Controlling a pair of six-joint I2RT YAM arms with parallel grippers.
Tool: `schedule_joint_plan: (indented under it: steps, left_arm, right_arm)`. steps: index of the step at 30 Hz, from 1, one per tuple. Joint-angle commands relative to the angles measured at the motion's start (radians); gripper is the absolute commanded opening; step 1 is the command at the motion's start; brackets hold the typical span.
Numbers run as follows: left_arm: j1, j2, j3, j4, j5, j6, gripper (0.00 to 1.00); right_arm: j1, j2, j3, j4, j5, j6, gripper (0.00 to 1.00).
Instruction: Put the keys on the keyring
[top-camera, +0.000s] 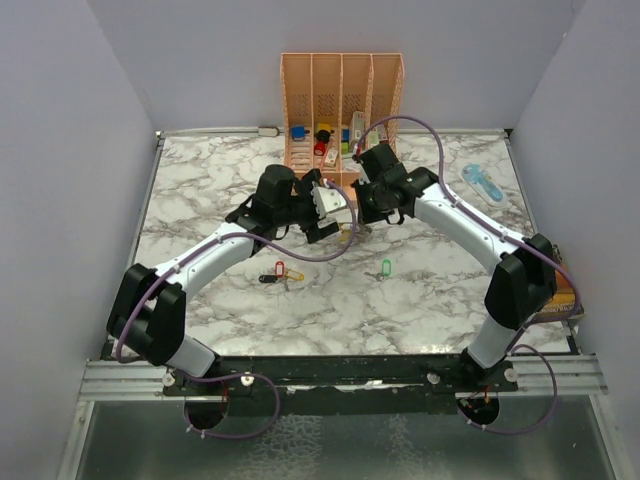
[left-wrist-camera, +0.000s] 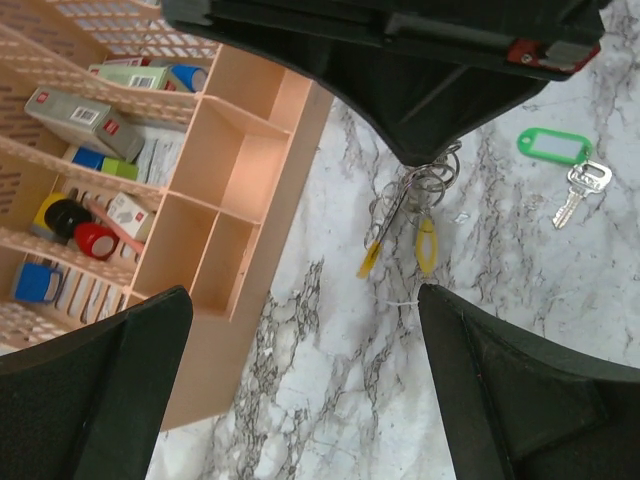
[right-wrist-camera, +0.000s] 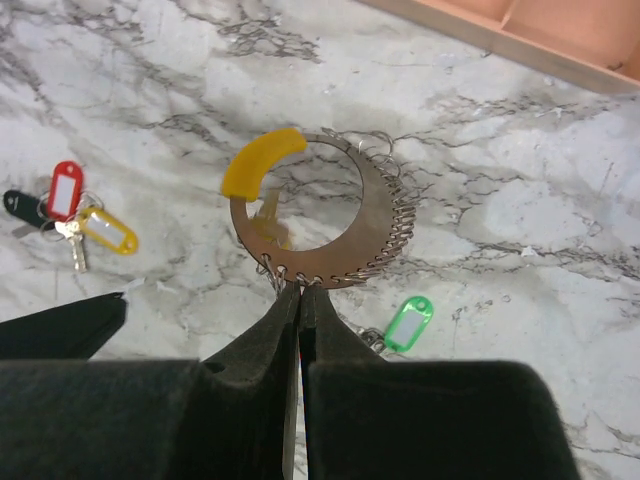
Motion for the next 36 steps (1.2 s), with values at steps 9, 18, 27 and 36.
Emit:
schedule_joint_plan:
  steps: [9, 18, 27, 36]
  left_arm:
    - [0.001, 0.057, 0.011, 0.11, 0.253, 0.081, 0.99]
    - [-0.02, 0.07, 0.008, 0.034, 0.37, 0.059, 0.99]
    - [-0.021, 0.068, 0.047, -0.052, 0.454, -0.052, 0.99]
    - [-0.034, 0.08, -0.005, 0.001, 0.381, -0.077, 0.99]
  right_arm:
    - [-0.019, -0.045, 0.032, -0.031, -0.219, 0.0, 0.02]
    - [-0.02, -0.067, -0.018, 0.009, -0.312, 0.042, 0.02]
    - [-0.019, -0.079, -0.016, -0.001, -0.286, 0.085, 0.02]
    - [-0.017, -0.11, -0.016, 0.01, -0.297, 0.149, 0.02]
